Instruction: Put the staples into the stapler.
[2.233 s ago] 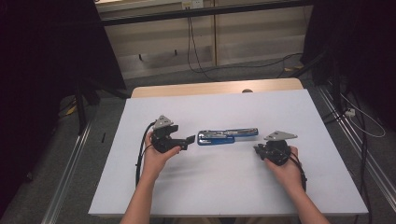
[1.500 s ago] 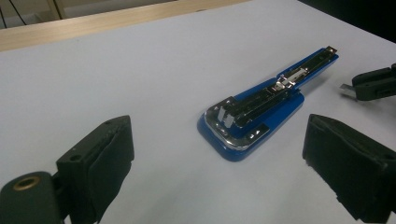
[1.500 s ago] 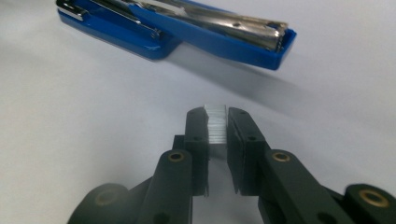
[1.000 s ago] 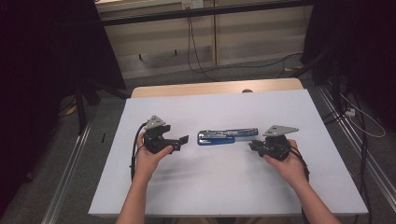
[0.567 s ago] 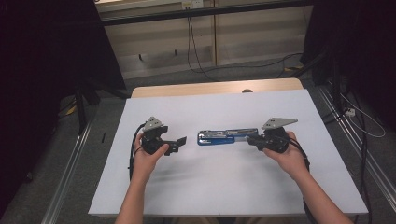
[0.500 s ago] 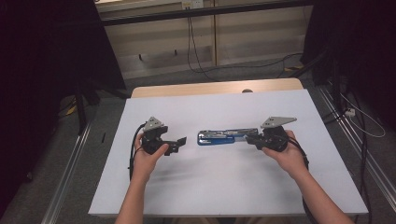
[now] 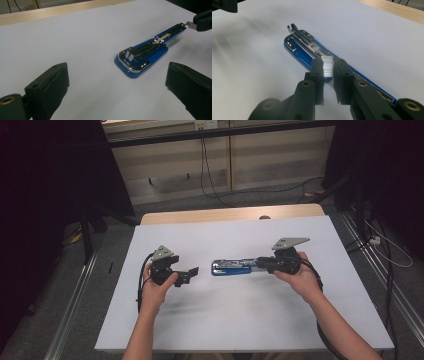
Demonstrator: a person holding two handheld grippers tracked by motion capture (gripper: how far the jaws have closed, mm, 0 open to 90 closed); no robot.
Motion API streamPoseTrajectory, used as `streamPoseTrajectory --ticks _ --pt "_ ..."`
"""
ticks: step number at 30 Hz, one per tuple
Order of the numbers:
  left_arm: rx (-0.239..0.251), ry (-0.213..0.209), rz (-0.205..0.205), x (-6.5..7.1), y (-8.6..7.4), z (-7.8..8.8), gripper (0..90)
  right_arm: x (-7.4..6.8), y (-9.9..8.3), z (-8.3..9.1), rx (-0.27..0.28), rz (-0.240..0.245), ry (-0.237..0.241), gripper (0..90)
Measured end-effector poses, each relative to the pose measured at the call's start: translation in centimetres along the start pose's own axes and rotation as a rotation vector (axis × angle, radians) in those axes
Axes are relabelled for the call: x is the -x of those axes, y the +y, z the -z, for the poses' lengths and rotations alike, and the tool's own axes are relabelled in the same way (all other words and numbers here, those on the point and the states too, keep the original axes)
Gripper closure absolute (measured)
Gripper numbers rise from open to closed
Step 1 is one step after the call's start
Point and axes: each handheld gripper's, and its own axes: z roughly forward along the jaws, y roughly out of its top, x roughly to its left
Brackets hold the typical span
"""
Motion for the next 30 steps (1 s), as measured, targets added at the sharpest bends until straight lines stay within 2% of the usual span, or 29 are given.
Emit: streamPoseTrajectory --ticks 16,30 --pt "-0.006 -0.006 0.006 -0.2 -0.2 0.0 5.2 0.9 1.3 -1.1 0.012 0.014 0.033 79.1" --pt "-0.017 -0.01 0.008 -0.3 -0.3 -0.1 5.1 1.3 2.4 -2.2 0.012 0.054 0.074 79.1"
